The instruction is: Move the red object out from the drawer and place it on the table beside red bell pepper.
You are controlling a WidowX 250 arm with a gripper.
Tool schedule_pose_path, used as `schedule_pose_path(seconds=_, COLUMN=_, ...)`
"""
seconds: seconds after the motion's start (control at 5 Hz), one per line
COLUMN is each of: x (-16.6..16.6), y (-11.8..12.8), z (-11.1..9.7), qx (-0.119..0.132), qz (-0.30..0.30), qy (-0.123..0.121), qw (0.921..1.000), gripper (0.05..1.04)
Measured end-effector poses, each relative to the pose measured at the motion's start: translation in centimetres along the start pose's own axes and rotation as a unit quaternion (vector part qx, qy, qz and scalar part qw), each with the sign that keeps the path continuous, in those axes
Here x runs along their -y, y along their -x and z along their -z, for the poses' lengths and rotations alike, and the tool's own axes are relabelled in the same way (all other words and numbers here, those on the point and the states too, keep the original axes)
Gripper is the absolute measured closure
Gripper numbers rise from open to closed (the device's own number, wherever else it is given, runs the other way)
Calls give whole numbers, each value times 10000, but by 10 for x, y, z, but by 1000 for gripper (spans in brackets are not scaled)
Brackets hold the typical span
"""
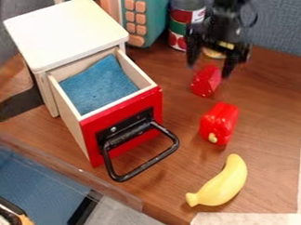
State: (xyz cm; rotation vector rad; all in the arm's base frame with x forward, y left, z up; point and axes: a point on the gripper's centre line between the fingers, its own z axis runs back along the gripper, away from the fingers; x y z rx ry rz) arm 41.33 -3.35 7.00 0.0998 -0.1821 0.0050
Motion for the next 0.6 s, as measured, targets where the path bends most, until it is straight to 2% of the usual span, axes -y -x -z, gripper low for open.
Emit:
schedule_pose_path(seconds=0.4, x=-22, y=20, z=-63, qx=448, qz=-193, qy=198, qw=9986, gripper=83)
schedule_pose_path(seconds=0.6, x=-37, y=42, z=-94, qx=544, qz=-285, qy=175, qw=9980, gripper=83)
